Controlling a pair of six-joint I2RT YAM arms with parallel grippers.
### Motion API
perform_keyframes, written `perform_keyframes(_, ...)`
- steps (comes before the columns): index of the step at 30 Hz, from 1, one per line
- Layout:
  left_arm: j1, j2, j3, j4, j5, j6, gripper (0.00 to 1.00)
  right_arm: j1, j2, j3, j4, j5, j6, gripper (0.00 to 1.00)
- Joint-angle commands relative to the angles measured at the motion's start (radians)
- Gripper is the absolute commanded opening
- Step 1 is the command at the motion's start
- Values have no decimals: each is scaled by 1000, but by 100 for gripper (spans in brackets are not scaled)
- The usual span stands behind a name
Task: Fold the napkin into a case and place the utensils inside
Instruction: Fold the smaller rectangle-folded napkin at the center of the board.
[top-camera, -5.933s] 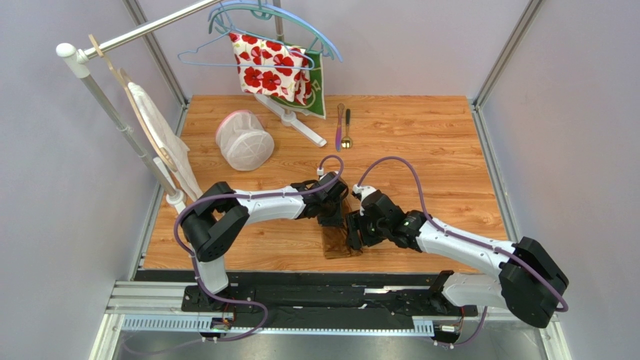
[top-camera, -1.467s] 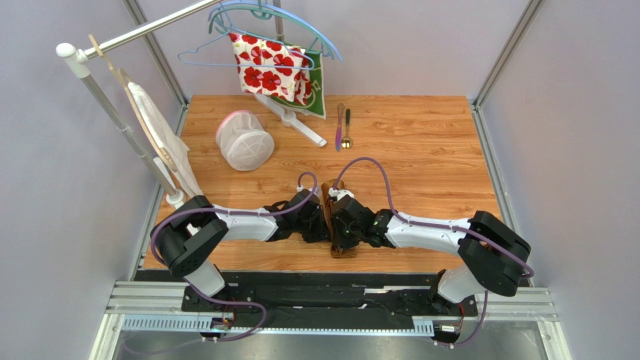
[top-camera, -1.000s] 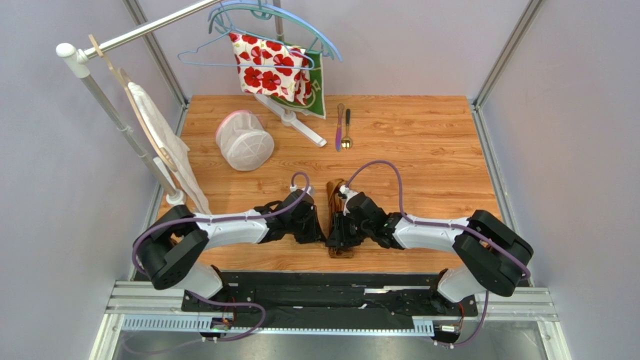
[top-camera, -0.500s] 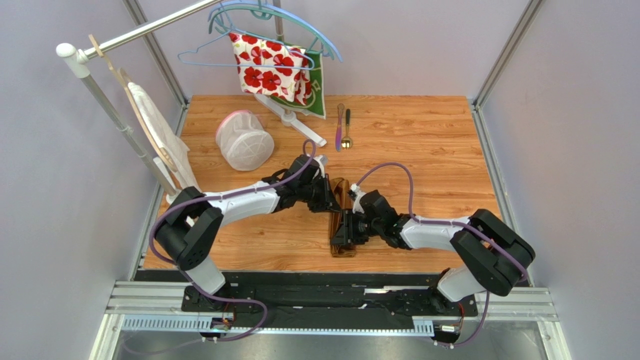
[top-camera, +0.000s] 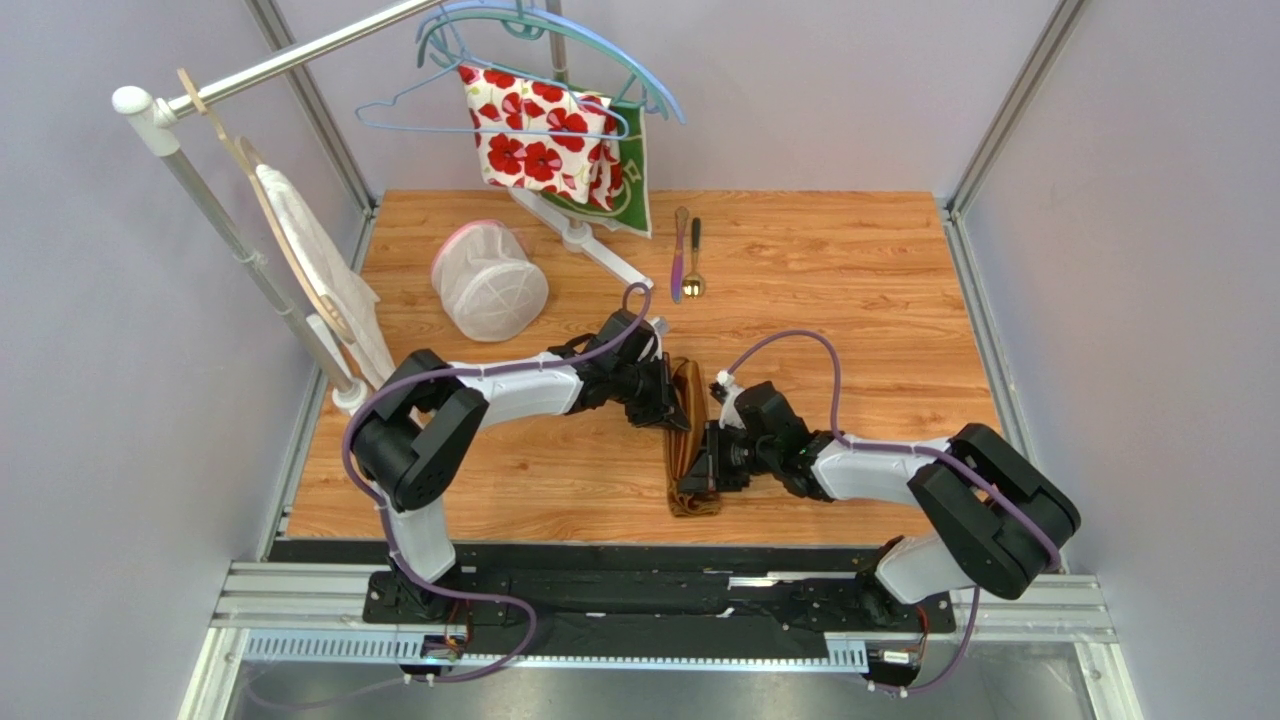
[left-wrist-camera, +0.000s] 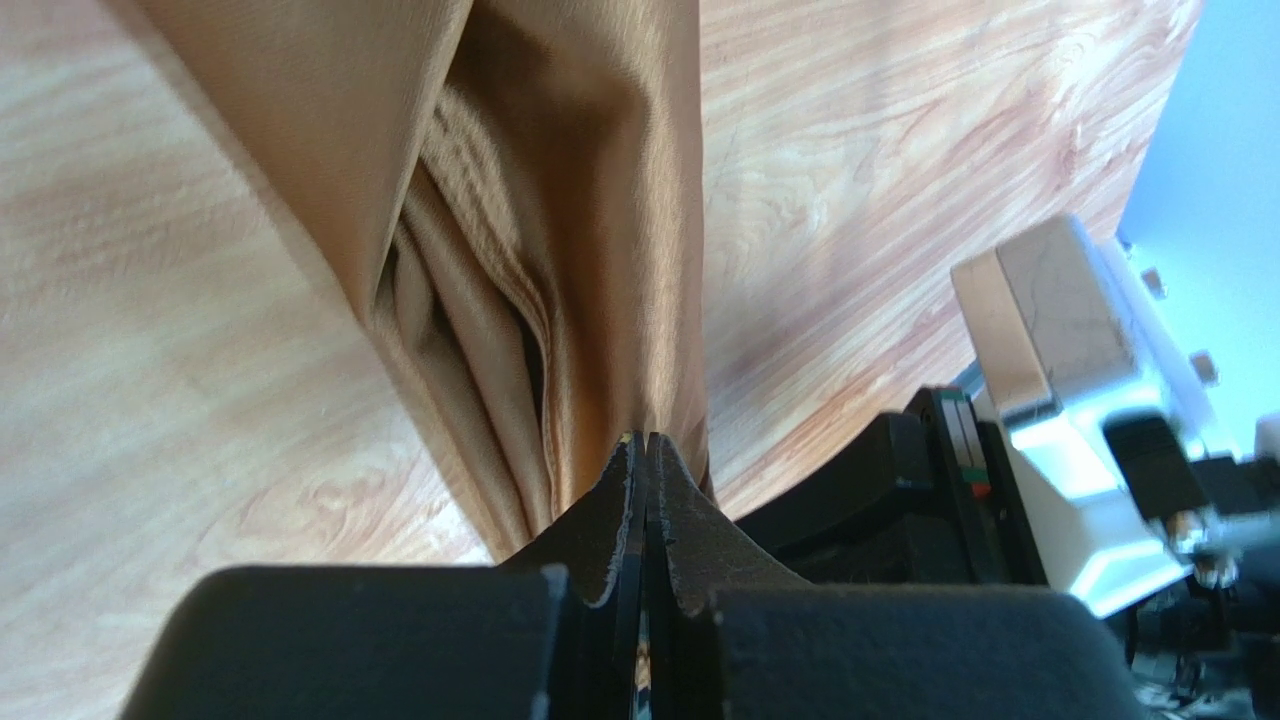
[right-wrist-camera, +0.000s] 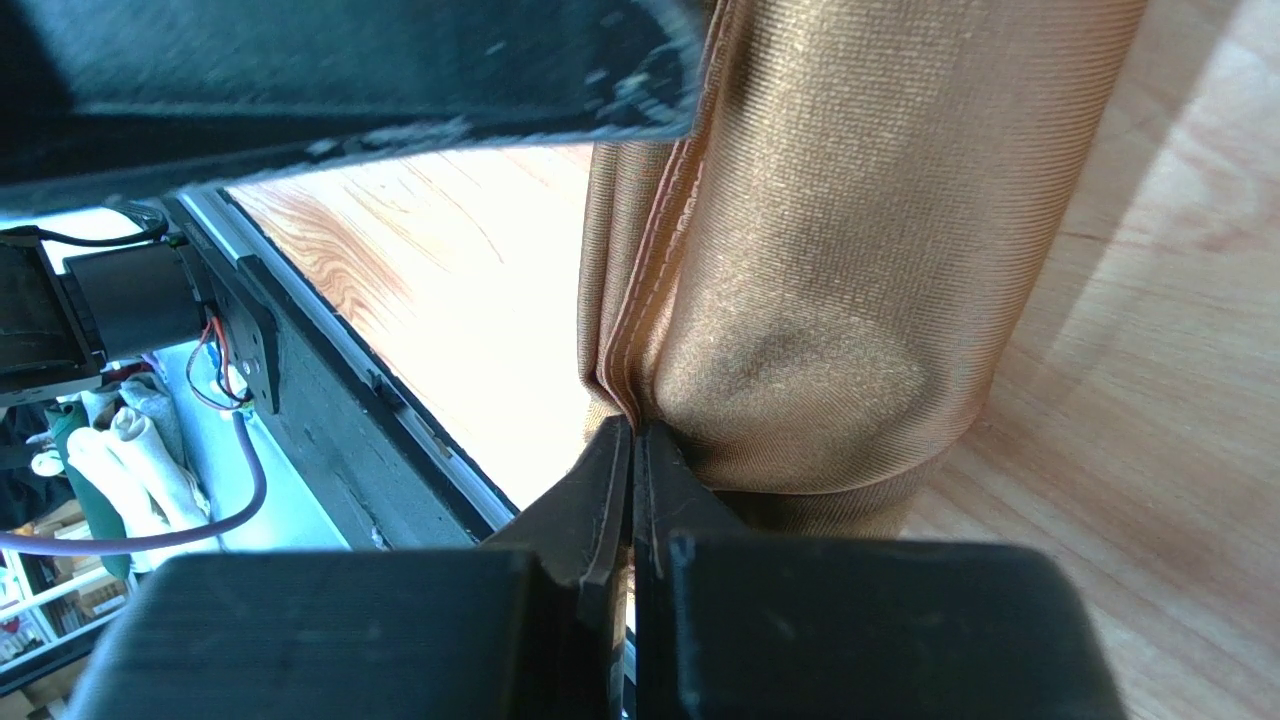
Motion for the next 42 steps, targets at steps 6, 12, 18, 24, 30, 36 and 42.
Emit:
perform_keyframes(6,-1,17,9,28,-52,7,0,-7,-23,-31,-41,23,-24,0)
perform_keyframes(12,-1,-57,-11,13,-110,36,1,-10,-14,-31,-34,22,-26,0)
perform_keyframes(18,0,-28,32,-28,-132,45,5,-10,-14,-37,-20,19,-24,0)
perform_keyframes(24,0,47,96,-91,-165,43,4,-10,-14,-39,-14,17,-26,0)
perform_keyframes(30,0,73,123,-128,-193,53,8,-10,-16,-42,-8,17,-26,0)
perform_keyframes(36,0,89,118,-105,-185,46,16,-9,-13,-43,-5,14,-27,0)
perform_keyframes(42,-1,95,124,-84,-164,36,22,-10,-9,-43,0,13,-27,0)
